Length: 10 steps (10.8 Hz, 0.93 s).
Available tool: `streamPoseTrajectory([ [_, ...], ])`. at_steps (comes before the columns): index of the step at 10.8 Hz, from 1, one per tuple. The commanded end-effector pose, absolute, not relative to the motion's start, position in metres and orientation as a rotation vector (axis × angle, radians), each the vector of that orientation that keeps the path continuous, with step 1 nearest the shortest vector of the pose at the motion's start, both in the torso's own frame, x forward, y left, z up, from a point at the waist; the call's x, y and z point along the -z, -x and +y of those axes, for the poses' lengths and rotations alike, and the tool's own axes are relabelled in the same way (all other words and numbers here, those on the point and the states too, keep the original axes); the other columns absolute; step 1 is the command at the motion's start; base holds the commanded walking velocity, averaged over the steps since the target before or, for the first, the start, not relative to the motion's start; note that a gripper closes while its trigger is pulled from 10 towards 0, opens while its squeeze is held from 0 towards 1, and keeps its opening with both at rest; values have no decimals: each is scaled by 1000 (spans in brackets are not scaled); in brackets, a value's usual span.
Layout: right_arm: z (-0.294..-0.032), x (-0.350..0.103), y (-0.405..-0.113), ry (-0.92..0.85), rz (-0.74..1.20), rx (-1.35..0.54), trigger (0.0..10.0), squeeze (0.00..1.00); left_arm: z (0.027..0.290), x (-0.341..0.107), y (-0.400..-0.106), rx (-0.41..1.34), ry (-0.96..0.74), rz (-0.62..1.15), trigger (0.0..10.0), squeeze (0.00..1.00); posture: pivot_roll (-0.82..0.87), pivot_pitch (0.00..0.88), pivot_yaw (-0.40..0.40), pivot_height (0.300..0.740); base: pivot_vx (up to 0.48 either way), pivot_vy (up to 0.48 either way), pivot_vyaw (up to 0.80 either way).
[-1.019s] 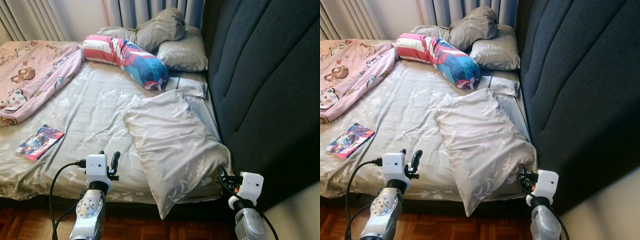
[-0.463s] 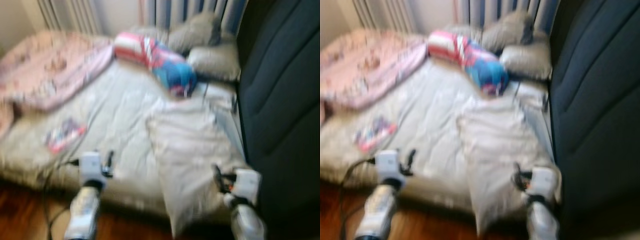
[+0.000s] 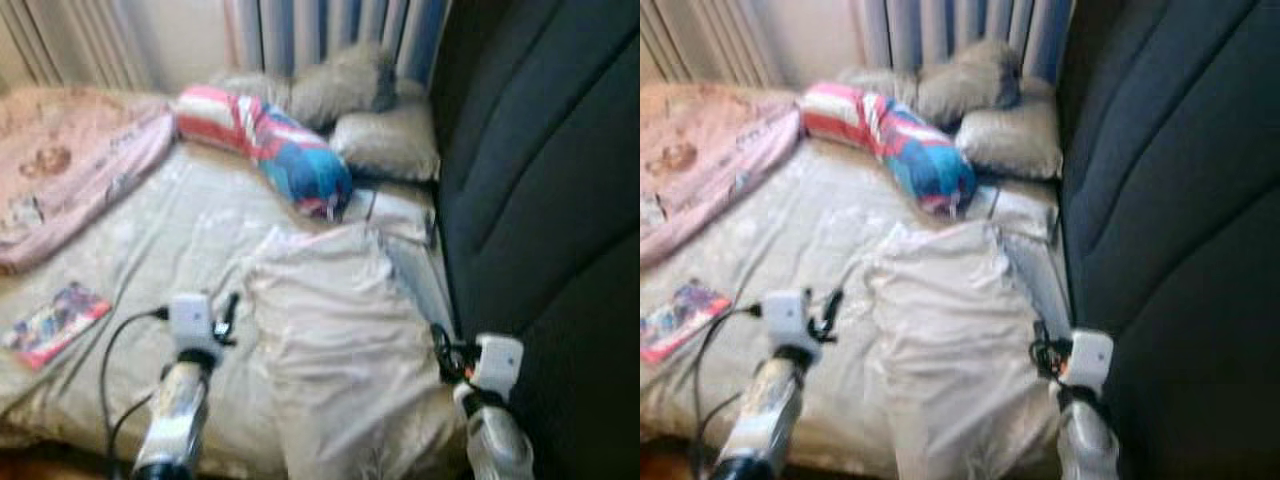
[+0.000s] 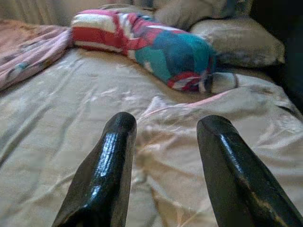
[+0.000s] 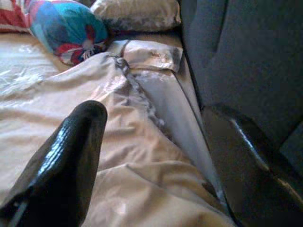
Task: Clean up the room
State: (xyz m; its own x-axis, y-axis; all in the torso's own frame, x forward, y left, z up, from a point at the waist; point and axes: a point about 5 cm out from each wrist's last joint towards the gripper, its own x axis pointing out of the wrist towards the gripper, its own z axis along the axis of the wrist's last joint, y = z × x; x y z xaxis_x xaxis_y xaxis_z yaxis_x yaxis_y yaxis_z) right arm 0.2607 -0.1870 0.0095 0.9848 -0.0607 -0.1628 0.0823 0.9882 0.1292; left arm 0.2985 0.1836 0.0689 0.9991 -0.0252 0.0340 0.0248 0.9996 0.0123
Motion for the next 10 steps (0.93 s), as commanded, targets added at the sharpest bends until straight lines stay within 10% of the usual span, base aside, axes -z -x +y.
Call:
streamPoseTrajectory([
  [1, -194, -4, -255, -138, 195, 100, 10000, 0, 181, -64, -297, 42, -1, -6, 10000, 0, 45, 93, -37, 740, 0, 0, 0],
  [10, -190, -6, -262, -142, 199, 87, 10000, 0, 176, -66, -306, 87, 33, 44, 10000, 0, 44, 104, -30, 740, 0, 53, 0],
])
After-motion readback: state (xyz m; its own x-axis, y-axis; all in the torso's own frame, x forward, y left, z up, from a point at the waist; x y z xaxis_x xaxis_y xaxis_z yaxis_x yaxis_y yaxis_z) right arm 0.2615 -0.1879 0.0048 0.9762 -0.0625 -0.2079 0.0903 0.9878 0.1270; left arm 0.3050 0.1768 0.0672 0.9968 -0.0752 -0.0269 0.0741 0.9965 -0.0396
